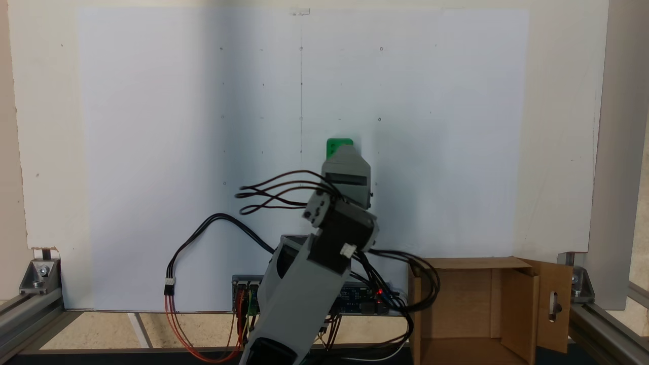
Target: Grasp a green dice and put it in the bin.
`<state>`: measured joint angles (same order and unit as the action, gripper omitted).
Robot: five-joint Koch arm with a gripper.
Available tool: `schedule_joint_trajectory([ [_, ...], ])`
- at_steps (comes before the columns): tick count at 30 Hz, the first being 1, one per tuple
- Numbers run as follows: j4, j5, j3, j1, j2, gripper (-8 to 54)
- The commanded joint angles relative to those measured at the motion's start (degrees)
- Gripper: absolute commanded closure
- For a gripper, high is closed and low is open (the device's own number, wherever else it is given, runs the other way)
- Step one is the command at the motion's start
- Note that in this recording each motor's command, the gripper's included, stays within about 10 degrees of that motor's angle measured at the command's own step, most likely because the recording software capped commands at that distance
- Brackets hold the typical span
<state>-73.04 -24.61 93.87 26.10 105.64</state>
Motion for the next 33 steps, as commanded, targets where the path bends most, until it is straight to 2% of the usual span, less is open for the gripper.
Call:
schedule_joint_trajectory([
  [1, 2.3, -3.3, 0.1, -1.1, -0.2, -2.0],
  [13, 19.2, -3.4, 12.0, -2.6, -4.1, -1.8],
  [33, 29.9, -3.4, 19.8, -4.2, -9.6, -0.5],
])
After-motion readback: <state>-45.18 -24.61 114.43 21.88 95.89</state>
